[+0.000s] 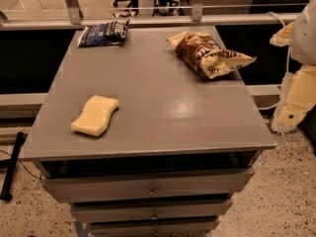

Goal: Pick brown chip bag

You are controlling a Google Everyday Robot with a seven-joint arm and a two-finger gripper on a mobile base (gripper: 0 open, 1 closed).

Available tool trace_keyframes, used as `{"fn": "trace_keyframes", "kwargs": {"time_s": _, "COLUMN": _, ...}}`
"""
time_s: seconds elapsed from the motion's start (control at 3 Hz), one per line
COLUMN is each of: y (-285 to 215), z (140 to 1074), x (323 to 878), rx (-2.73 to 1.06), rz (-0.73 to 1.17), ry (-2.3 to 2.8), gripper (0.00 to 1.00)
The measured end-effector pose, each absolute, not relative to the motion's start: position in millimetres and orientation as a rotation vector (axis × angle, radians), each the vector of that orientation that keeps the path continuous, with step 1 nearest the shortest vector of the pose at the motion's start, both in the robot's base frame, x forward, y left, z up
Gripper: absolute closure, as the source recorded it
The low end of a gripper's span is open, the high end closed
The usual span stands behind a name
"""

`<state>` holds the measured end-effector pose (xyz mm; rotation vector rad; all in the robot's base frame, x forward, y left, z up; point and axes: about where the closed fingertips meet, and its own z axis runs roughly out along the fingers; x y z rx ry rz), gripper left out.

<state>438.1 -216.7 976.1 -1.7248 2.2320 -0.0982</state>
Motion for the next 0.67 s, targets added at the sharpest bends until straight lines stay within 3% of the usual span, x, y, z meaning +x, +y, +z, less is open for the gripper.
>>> {"fn": "trace_keyframes", "kwargs": {"time_s": 0.67, "y": -224, "z": 961, "x": 448, "rx": -1.661, "rz": -0.071, "ry": 2.239, "gripper": 0.0}}
